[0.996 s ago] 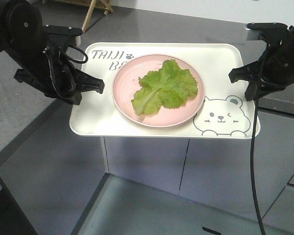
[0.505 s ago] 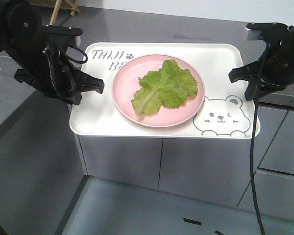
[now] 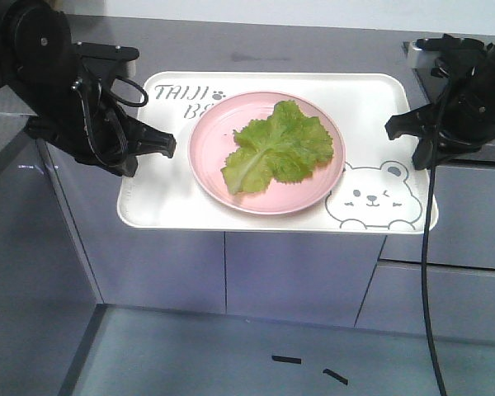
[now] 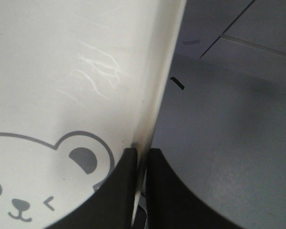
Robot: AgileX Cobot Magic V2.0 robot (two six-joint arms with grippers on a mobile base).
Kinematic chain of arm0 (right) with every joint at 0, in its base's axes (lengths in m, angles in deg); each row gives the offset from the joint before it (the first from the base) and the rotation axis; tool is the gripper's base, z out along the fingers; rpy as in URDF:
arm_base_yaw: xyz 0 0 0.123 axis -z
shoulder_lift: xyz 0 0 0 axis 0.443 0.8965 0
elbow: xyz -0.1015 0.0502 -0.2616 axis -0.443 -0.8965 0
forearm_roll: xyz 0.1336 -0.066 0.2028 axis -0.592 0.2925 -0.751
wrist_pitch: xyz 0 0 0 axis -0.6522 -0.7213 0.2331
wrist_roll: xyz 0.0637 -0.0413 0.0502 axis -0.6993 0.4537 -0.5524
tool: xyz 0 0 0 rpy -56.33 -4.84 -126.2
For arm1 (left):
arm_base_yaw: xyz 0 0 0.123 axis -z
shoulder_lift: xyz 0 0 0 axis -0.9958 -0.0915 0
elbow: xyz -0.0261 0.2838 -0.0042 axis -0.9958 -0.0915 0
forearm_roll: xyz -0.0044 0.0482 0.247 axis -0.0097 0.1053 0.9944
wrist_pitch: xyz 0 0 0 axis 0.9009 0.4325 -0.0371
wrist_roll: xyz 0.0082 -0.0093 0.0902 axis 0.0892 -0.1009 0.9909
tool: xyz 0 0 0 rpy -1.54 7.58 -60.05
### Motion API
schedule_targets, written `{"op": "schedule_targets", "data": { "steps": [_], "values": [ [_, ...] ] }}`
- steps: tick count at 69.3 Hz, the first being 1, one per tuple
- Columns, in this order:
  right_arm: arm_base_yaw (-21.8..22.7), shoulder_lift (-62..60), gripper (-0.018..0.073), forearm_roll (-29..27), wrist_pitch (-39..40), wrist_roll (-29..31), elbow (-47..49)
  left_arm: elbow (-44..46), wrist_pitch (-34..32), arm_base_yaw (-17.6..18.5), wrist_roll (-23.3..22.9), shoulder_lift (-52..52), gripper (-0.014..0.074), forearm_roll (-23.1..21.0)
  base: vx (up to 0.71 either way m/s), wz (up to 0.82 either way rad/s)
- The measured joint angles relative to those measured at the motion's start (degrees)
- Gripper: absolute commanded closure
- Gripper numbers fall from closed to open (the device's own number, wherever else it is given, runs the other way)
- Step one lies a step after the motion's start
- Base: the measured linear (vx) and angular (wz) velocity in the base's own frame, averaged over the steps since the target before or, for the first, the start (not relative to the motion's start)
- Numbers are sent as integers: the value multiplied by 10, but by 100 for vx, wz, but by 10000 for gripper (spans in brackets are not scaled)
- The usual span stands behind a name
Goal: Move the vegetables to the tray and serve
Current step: 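Drive the base forward carrying the tray with both grippers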
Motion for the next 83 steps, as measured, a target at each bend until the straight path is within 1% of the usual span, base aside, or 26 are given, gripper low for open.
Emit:
{"op": "schedule_targets", "data": {
  "steps": [35, 83],
  "values": [
    [0, 0, 565, 1, 0, 0, 0, 0, 0, 0, 0, 0, 602, -1, -2, -16],
    [0, 0, 565, 1, 0, 0, 0, 0, 0, 0, 0, 0, 602, -1, 1, 0]
  ]
}}
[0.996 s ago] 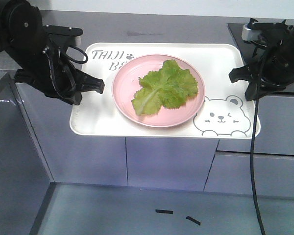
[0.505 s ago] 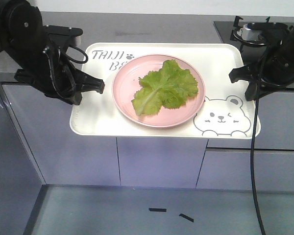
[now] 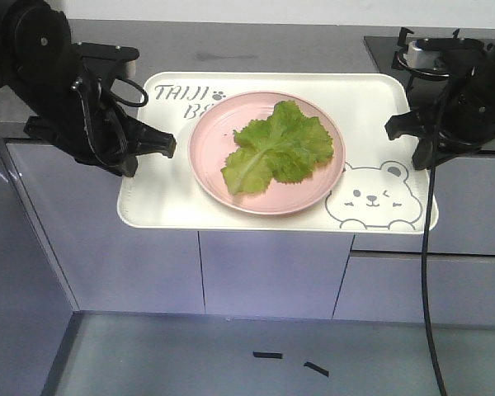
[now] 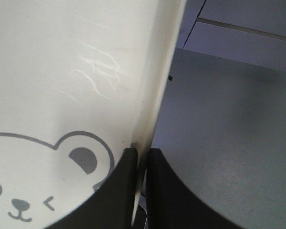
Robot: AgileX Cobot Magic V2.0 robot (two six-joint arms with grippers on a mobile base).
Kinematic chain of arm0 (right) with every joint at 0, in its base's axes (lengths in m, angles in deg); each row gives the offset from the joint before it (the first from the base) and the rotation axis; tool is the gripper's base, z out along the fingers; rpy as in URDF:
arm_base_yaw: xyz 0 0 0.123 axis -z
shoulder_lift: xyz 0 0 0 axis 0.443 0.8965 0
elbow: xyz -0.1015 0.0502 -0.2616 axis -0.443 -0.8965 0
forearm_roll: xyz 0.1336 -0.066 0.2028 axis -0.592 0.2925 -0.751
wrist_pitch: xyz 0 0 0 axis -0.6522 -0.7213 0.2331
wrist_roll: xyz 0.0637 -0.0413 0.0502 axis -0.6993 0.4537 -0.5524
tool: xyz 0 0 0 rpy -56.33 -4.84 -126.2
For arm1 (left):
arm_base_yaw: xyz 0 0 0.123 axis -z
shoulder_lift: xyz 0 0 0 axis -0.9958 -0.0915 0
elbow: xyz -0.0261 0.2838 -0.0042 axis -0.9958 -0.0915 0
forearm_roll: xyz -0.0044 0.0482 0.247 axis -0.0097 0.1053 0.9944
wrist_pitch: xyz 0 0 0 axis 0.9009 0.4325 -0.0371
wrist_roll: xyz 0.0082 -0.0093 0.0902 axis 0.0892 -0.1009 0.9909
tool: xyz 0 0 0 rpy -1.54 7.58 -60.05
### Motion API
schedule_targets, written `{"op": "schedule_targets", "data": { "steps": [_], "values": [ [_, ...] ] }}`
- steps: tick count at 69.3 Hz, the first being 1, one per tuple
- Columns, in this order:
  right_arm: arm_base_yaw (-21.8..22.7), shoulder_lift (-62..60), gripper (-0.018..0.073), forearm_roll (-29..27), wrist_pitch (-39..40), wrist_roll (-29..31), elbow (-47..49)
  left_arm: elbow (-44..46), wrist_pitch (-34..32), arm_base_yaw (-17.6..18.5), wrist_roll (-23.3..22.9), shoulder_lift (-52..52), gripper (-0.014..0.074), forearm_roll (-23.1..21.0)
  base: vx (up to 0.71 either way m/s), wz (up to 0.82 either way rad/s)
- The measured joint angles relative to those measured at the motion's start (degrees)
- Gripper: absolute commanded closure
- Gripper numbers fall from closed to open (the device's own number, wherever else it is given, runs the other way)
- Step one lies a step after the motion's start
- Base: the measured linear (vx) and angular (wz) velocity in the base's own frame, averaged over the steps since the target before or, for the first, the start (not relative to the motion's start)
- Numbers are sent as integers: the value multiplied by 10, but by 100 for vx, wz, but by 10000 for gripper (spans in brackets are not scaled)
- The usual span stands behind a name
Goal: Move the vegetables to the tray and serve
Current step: 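Drive the base forward carrying the tray with both grippers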
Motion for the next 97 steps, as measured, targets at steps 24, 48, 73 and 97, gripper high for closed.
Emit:
{"op": "schedule_targets", "data": {
  "steps": [24, 48, 73, 97],
  "values": [
    [0, 0, 565, 0, 0, 0, 0, 0, 0, 0, 0, 0, 602, 0, 3, 4],
    [0, 0, 565, 0, 0, 0, 0, 0, 0, 0, 0, 0, 602, 0, 4, 1],
    [0, 0, 565, 0, 0, 0, 0, 0, 0, 0, 0, 0, 602, 0, 3, -7],
    [0, 0, 565, 0, 0, 0, 0, 0, 0, 0, 0, 0, 602, 0, 4, 1]
  ]
}}
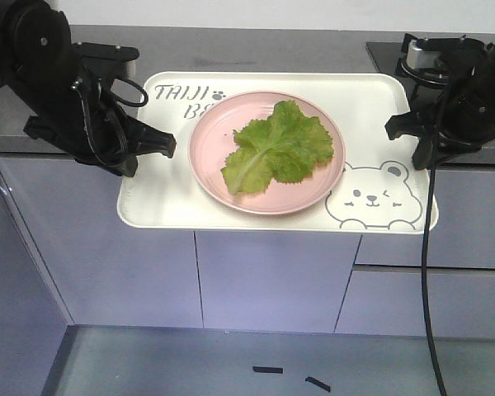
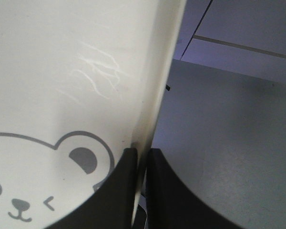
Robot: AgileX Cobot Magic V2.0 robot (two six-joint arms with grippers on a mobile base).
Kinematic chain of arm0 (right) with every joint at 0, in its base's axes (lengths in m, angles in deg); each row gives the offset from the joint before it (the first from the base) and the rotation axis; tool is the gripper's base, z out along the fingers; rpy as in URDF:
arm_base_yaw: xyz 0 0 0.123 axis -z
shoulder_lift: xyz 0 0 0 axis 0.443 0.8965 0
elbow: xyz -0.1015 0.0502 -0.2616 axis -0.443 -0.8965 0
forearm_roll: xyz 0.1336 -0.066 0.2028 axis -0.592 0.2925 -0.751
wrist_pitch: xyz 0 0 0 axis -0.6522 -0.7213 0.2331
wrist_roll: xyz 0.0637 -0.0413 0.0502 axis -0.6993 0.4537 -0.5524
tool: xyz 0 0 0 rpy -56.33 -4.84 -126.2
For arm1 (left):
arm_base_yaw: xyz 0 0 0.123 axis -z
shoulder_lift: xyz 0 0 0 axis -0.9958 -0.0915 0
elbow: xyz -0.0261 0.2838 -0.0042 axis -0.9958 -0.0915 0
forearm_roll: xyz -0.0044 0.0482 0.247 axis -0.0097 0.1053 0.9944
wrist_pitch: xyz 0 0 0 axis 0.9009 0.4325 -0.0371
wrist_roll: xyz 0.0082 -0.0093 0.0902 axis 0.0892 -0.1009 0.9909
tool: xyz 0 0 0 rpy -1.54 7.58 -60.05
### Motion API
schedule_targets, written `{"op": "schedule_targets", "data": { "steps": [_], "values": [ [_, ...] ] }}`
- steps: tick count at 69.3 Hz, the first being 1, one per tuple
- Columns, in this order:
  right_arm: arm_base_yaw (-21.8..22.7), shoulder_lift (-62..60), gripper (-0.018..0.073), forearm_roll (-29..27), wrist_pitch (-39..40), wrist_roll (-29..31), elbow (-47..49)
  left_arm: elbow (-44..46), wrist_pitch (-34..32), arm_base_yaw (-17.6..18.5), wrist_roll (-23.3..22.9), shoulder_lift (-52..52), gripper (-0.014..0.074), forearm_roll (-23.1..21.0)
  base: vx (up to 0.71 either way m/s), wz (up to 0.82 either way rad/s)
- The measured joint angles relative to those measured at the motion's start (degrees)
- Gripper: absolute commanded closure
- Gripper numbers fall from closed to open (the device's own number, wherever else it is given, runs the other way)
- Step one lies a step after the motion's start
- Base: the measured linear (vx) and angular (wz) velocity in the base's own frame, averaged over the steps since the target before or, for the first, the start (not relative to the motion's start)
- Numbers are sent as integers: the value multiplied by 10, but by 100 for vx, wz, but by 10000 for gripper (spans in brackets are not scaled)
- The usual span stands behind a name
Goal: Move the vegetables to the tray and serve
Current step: 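Drive the base forward carrying the tray with both grippers, then approach another counter holding the tray with both grippers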
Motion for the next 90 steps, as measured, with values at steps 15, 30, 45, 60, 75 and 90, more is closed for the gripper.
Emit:
{"op": "schedule_targets", "data": {
  "steps": [15, 30, 45, 60, 75, 90],
  "values": [
    [0, 0, 565, 0, 0, 0, 0, 0, 0, 0, 0, 0, 602, 0, 6, 3],
    [0, 0, 565, 0, 0, 0, 0, 0, 0, 0, 0, 0, 602, 0, 8, 4],
    [0, 0, 565, 0, 0, 0, 0, 0, 0, 0, 0, 0, 602, 0, 10, 7],
    [0, 0, 565, 0, 0, 0, 0, 0, 0, 0, 0, 0, 602, 0, 12, 2],
    [0, 0, 565, 0, 0, 0, 0, 0, 0, 0, 0, 0, 602, 0, 13, -2],
    [0, 0, 565, 0, 0, 0, 0, 0, 0, 0, 0, 0, 602, 0, 13, -6]
  ]
}}
